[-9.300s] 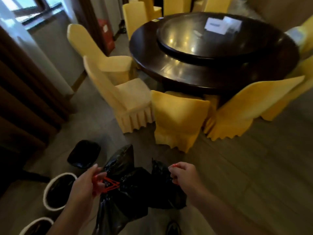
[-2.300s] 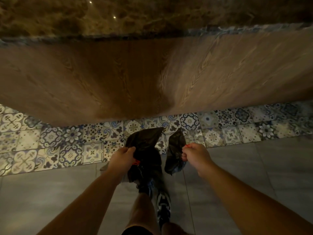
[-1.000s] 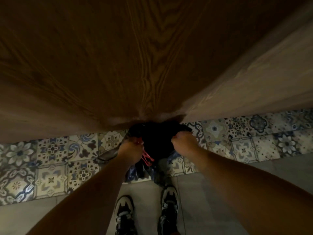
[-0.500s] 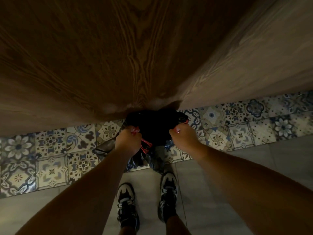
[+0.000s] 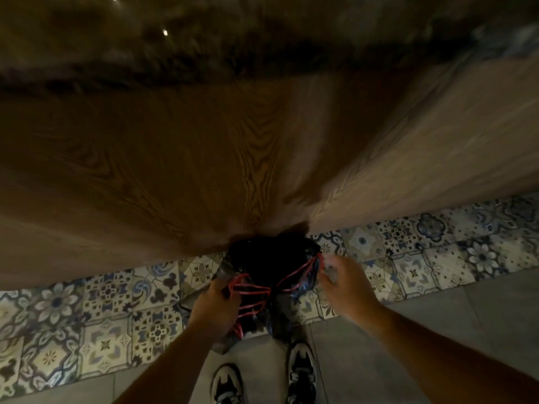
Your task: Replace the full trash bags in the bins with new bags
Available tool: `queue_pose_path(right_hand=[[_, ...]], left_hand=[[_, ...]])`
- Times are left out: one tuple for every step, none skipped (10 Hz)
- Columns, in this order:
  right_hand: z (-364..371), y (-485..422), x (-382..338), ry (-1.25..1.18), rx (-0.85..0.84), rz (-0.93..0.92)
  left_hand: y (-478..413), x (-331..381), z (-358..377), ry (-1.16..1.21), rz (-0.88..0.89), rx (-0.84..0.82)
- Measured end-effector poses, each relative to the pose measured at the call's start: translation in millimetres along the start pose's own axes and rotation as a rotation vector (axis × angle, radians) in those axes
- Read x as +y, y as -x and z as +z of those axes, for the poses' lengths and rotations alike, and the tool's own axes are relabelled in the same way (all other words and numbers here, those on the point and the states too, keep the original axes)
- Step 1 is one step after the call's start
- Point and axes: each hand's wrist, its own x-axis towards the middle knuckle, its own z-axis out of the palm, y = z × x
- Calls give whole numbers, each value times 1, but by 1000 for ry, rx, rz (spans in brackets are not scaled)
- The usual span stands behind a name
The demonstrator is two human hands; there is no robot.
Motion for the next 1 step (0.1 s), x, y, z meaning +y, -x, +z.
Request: queue_pose_path(right_hand=[[-23, 50, -13, -75, -14, 35]], left_hand=[[40, -22, -13, 91, -32, 0]])
